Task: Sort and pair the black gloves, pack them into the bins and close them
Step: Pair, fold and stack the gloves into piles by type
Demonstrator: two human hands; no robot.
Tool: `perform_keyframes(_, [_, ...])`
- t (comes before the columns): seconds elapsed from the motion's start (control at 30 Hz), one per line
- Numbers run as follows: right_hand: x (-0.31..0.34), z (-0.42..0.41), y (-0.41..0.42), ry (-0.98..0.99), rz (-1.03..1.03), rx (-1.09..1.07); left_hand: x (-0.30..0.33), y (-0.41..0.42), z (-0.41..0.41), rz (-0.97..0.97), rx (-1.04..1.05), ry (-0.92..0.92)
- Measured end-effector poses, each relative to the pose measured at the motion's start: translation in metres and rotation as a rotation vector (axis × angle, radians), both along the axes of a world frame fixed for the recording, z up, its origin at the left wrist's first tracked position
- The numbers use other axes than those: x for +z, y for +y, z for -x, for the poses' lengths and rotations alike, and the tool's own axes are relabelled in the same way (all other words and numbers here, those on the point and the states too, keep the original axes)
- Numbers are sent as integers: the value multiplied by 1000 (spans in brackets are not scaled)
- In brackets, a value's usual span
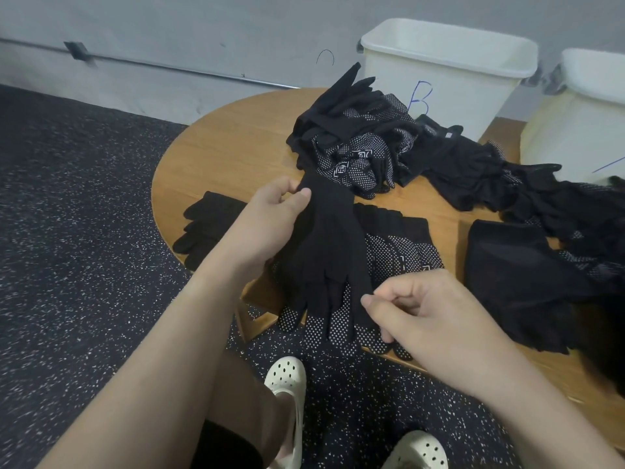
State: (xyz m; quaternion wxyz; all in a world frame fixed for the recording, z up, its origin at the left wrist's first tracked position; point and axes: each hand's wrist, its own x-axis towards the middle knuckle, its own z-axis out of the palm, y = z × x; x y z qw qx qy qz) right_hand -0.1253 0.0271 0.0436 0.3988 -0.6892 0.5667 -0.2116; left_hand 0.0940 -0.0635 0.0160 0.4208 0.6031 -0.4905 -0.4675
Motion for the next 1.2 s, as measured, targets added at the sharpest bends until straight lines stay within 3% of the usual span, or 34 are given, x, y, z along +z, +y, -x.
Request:
perform_keyframes(0.17, [-3, 0, -1, 43, -60, -4, -5, -6, 9, -66, -10, -147])
perform_keyframes(0.77, [-7, 4, -1, 30, 76, -41, 1, -7, 18, 21, 13, -82])
perform_keyframes(1.2, [-18, 7, -10, 83, 0, -32, -12, -17, 26, -12, 127, -252])
